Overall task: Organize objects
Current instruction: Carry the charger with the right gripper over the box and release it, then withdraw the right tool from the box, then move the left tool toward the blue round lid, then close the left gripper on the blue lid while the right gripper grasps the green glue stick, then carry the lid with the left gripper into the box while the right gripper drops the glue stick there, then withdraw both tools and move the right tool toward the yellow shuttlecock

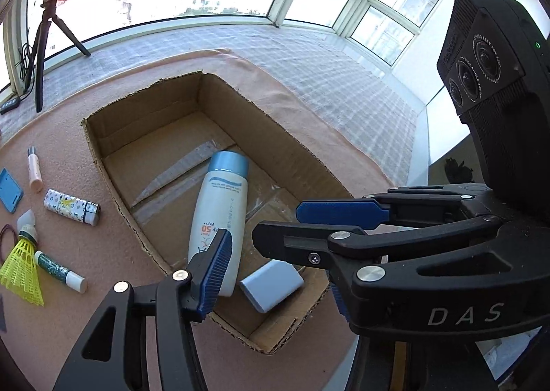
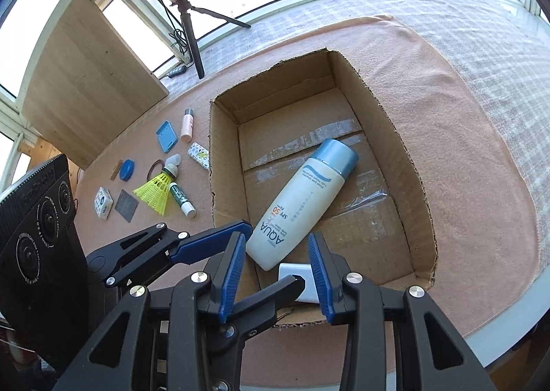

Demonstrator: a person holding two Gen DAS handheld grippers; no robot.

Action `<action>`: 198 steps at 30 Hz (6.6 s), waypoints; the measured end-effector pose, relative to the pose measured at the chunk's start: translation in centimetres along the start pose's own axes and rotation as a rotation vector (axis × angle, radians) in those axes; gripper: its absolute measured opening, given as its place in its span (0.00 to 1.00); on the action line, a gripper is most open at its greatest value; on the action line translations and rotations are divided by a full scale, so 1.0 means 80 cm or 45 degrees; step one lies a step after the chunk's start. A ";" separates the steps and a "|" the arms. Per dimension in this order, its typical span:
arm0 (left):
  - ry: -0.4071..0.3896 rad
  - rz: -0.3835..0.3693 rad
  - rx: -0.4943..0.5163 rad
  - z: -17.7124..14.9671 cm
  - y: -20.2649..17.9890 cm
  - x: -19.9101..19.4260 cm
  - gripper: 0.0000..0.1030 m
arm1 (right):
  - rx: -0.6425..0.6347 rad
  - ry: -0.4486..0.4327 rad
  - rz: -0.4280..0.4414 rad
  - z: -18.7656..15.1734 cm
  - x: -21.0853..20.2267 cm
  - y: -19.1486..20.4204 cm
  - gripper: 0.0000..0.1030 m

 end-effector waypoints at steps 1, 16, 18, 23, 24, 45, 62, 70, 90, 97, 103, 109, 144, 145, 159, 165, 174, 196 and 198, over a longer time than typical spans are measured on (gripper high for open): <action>-0.001 0.008 0.001 0.000 0.000 -0.001 0.57 | 0.000 -0.012 -0.010 0.001 -0.002 -0.001 0.43; -0.032 0.074 -0.033 -0.020 0.043 -0.048 0.59 | 0.015 -0.049 0.011 0.007 0.000 0.016 0.49; -0.038 0.096 -0.045 -0.025 0.054 -0.059 0.59 | 0.006 -0.051 0.026 0.007 0.002 0.025 0.49; -0.050 0.163 -0.086 -0.044 0.088 -0.091 0.59 | -0.019 -0.038 0.079 0.007 0.014 0.053 0.49; -0.053 0.177 -0.095 -0.048 0.096 -0.098 0.59 | -0.029 -0.034 0.085 0.007 0.016 0.060 0.49; -0.104 0.570 -0.523 -0.197 0.307 -0.261 0.64 | -0.226 0.075 0.206 -0.013 0.081 0.201 0.49; -0.156 0.823 -0.678 -0.203 0.457 -0.334 0.64 | -0.298 0.087 0.201 -0.043 0.099 0.267 0.49; -0.132 0.793 -0.655 -0.153 0.490 -0.298 0.64 | -0.250 0.074 0.162 -0.050 0.091 0.247 0.49; 0.028 0.802 -0.487 -0.093 0.513 -0.178 0.65 | -0.231 0.100 0.051 -0.020 0.134 0.200 0.49; 0.043 0.789 -0.486 -0.094 0.518 -0.166 0.65 | -0.340 0.150 -0.084 -0.011 0.173 0.202 0.48; 0.044 0.801 -0.475 -0.093 0.520 -0.164 0.65 | -0.362 0.185 -0.149 -0.009 0.203 0.196 0.36; 0.038 0.805 -0.460 -0.089 0.522 -0.167 0.65 | -0.399 0.164 -0.188 -0.008 0.217 0.201 0.36; -0.005 0.584 -0.346 -0.135 0.336 -0.164 0.52 | -0.275 0.101 -0.124 -0.022 0.189 0.186 0.13; -0.016 0.581 -0.351 -0.136 0.331 -0.169 0.52 | -0.274 0.092 -0.116 -0.022 0.184 0.187 0.13; -0.160 0.495 -0.182 -0.051 0.235 -0.191 0.52 | -0.228 -0.109 -0.088 -0.003 0.065 0.157 0.14; -0.181 0.431 -0.100 -0.009 0.184 -0.157 0.52 | -0.169 -0.187 -0.167 0.010 0.020 0.103 0.14; -0.170 0.374 0.008 0.044 0.121 -0.088 0.52 | -0.078 -0.213 -0.262 0.010 -0.004 0.024 0.14; -0.174 0.358 0.024 0.072 0.092 -0.056 0.77 | -0.038 -0.221 -0.324 0.001 -0.010 -0.018 0.66; -0.175 0.365 0.021 0.067 0.097 -0.062 0.77 | -0.048 -0.220 -0.318 0.000 -0.009 -0.012 0.66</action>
Point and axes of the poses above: each gripper's, at about its wrist camera, not at the fingertips, and x roughly the way its jaws point, y to its left, z to its top, the point moved 6 cm from there along x, roughly the way its jaws point, and after that the axes turned 6 degrees about -y, right-handed, at the moved point
